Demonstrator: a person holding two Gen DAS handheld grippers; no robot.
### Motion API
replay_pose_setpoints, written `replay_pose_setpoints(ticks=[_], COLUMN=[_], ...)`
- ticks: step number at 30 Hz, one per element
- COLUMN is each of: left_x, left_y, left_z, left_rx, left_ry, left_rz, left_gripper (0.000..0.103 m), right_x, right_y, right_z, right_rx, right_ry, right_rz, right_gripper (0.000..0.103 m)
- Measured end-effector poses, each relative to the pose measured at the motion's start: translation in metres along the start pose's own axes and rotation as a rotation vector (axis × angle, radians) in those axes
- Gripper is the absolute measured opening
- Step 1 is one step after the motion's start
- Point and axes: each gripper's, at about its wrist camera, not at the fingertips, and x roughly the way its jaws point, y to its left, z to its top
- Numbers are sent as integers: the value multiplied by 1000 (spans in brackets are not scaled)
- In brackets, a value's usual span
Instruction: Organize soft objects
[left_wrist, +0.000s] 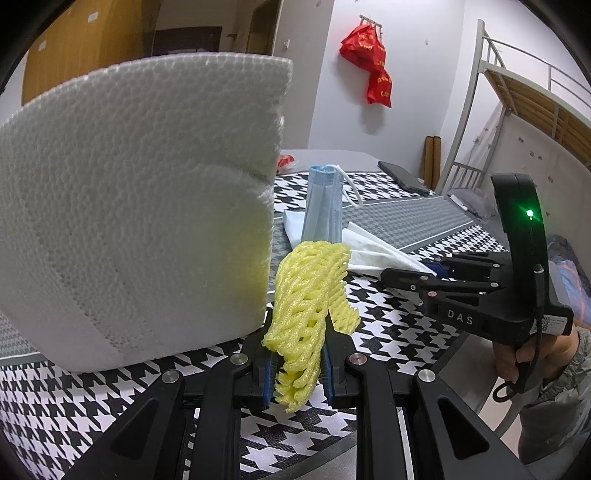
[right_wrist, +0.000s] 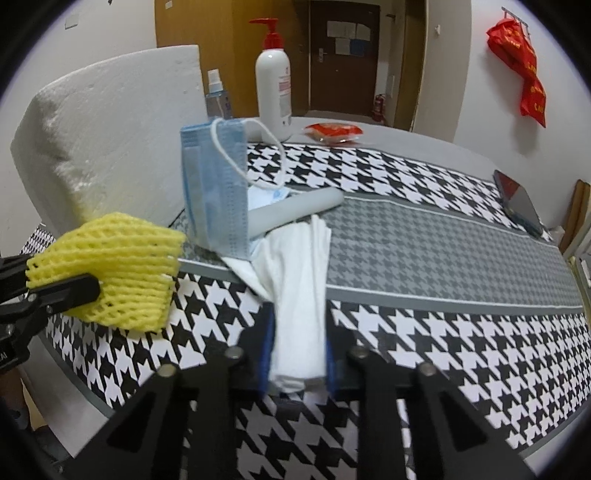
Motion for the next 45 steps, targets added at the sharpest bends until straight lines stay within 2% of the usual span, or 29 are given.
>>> replay_pose_setpoints(ticks=[3,20,45], left_x=[1,-19,-89], left_y=[-2,-12,-23], left_z=[-1,-2,8], left_rx=[5,28,83], left_ry=[-4,-60,-233], left_rz=[4,9,38], left_gripper=[21,21,21], right_x=[-4,-60,-154], right_y=[1,-2,7], right_z=[-1,-6,-9], right_rx=[0,13,2], right_ry=[-9,-138,-380], right_rz=[12,-19,-79], right_gripper=[14,13,13])
